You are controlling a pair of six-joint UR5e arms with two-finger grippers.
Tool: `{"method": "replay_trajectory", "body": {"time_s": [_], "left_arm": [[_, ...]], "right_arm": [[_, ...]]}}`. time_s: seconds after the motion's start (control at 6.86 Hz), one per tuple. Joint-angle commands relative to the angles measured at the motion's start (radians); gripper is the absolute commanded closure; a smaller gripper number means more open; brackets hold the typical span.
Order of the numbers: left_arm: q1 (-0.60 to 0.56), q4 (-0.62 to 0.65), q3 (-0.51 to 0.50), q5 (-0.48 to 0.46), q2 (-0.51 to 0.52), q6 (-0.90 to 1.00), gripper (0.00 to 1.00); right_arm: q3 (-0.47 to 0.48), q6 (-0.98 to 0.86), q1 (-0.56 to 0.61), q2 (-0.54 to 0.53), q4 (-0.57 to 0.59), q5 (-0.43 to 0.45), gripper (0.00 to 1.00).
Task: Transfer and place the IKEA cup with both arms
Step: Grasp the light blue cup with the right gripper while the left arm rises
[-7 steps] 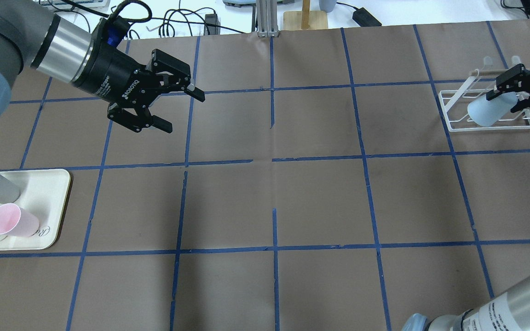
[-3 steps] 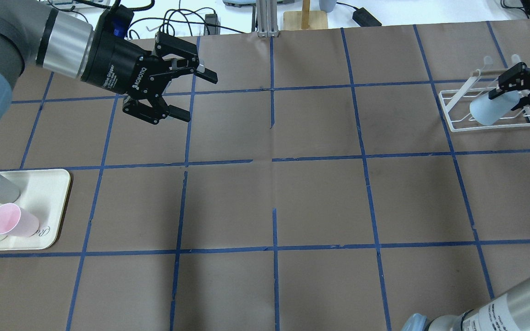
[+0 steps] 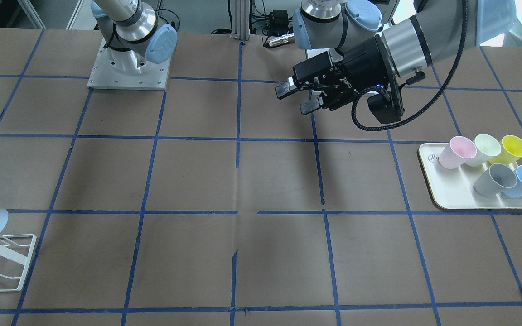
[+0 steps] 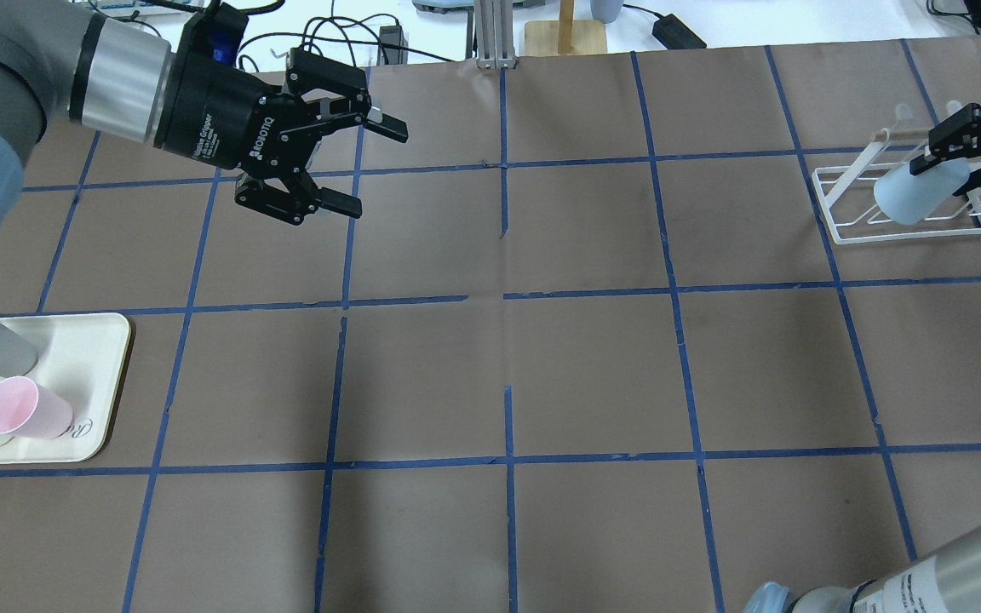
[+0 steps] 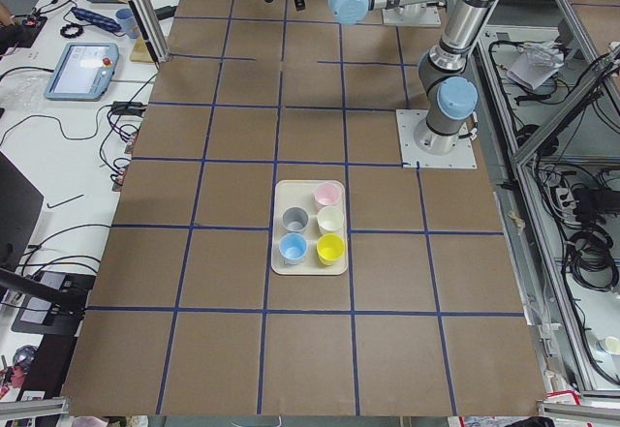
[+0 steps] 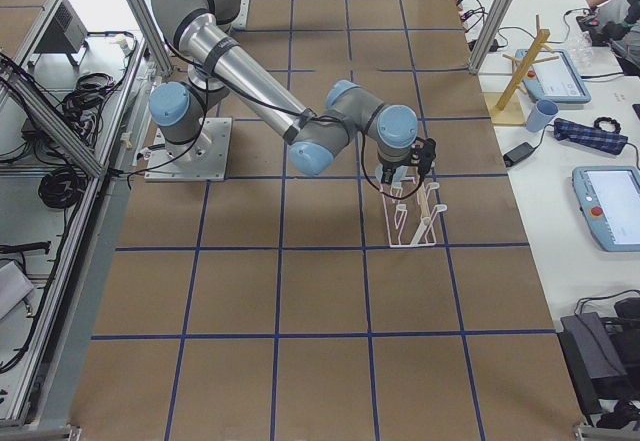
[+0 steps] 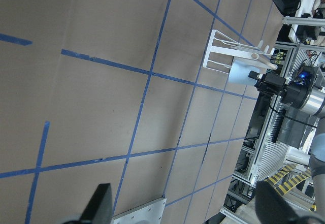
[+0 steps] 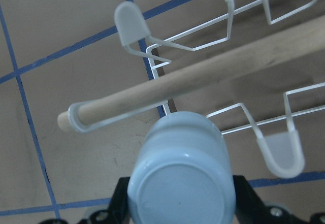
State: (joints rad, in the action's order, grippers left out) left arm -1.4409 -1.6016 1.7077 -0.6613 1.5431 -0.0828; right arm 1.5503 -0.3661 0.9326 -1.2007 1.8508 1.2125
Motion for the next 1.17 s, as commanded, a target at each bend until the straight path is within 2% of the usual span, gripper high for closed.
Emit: {"method": "replay_trajectory", "body": {"time_s": [0.0, 0.15, 0.44, 0.58, 0.73, 0.87, 1.02], "left_arm": [[0.002, -0.009, 0.004, 0.063, 0.000, 0.000, 0.00], [0.008, -0.008, 0.024, 0.137, 0.002, 0.002, 0.00], [0.010, 0.034, 0.087, 0.347, 0.008, 0.012, 0.00], [0.011, 0.049, 0.122, 0.423, 0.015, 0.014, 0.00], [0.011, 0.072, 0.179, 0.542, 0.023, 0.038, 0.00], [0.013, 0.141, 0.211, 0.590, 0.029, 0.032, 0.00], [0.011, 0.169, 0.213, 0.594, 0.029, 0.020, 0.00]], "right_arm": [[-0.009, 0.001, 0.002, -0.055, -0.030, 0.047, 0.43], [-0.010, -0.002, 0.002, -0.080, -0.033, 0.073, 0.43], [-0.010, -0.011, 0.029, -0.155, -0.038, 0.158, 0.43], [-0.013, -0.011, 0.082, -0.198, -0.074, 0.197, 0.44], [-0.039, -0.011, 0.116, -0.232, -0.150, 0.196, 0.47], [-0.089, -0.011, 0.159, -0.255, -0.298, 0.158, 0.50], [-0.140, -0.001, 0.236, -0.275, -0.396, 0.036, 0.50]]}}
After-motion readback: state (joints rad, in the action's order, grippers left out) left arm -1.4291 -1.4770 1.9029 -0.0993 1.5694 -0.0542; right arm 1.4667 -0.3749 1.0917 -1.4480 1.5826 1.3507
